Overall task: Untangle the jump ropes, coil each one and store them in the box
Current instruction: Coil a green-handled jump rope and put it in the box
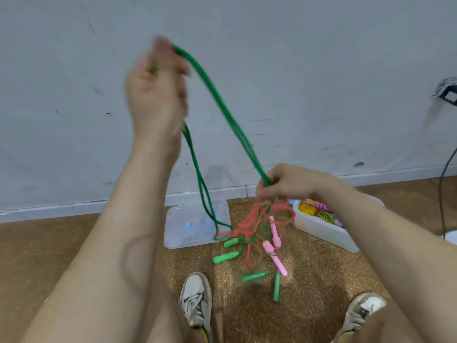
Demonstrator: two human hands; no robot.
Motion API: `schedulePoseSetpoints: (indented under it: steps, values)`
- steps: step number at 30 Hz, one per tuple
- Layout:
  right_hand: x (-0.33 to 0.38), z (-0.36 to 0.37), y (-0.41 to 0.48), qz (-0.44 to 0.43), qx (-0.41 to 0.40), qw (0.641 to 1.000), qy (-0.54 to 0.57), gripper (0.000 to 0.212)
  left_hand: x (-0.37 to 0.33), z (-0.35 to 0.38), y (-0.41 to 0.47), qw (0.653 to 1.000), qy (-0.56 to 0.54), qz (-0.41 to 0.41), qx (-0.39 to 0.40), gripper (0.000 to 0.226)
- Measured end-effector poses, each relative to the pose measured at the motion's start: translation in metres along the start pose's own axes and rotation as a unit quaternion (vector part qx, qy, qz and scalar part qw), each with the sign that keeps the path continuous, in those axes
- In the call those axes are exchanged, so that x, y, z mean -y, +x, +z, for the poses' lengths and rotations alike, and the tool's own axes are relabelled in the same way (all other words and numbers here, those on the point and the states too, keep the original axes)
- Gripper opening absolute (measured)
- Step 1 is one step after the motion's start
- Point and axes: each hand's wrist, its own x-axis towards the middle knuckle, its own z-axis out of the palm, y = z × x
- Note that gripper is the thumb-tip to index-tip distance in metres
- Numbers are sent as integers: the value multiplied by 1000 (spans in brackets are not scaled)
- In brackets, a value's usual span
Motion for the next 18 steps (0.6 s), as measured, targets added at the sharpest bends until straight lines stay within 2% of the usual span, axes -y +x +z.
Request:
schedulePoseSetpoints:
  steps: [2, 3, 4, 5, 6, 7, 8, 9, 10, 11, 12, 13, 14, 15, 16, 17, 18]
  values:
    - [-10, 16, 10, 5, -30, 995, -91, 20, -11, -23, 20, 978, -167, -20, -123, 40]
    - [-13, 21, 15, -5, -68, 990, -126, 21, -8, -37, 29, 969, -187, -31, -158, 38]
    - [-13, 21, 16, -10, -107, 983, -147, 18, -4, -48, 33, 971, -154, -45, -176, 38]
    - [-13, 19, 17, -15, -139, 980, -141, 14, 4, -55, 35, 980, -74, -66, -171, 38]
    - [-11, 15, 16, -20, -160, 982, -98, 11, 15, -61, 34, 984, 38, -100, -140, 37]
    - [-7, 12, 14, -32, -173, 984, -23, 9, 25, -64, 32, 971, 170, -147, -81, 36]
    - [-1, 9, 12, -46, -187, 979, 61, 9, 34, -65, 29, 933, 301, -198, 0, 32]
    - [6, 7, 10, -60, -204, 967, 139, 10, 42, -66, 27, 870, 420, -243, 86, 27]
    - [12, 6, 8, -66, -225, 950, 204, 12, 49, -67, 24, 793, 523, -267, 162, 24]
    - [18, 5, 6, -65, -245, 933, 257, 14, 54, -66, 19, 712, 613, -258, 224, 26]
    - [22, 4, 6, -66, -255, 919, 293, 16, 57, -62, 14, 667, 665, -224, 251, 33]
    - [26, 3, 5, -69, -251, 912, 317, 19, 56, -55, 9, 684, 661, -182, 251, 40]
    - [29, 2, 6, -78, -235, 908, 337, 22, 53, -46, 3, 738, 608, -144, 255, 40]
    - [33, 2, 6, -87, -212, 906, 356, 25, 49, -36, -3, 807, 508, -134, 269, 36]
    - [37, 1, 5, -96, -191, 905, 369, 27, 44, -23, -12, 856, 388, -159, 303, 30]
    - [41, 1, 5, -103, -175, 903, 379, 30, 42, -11, -24, 860, 298, -207, 359, 25]
    - [44, 0, 4, -110, -166, 900, 388, 31, 43, -1, -36, 838, 250, -247, 418, 22]
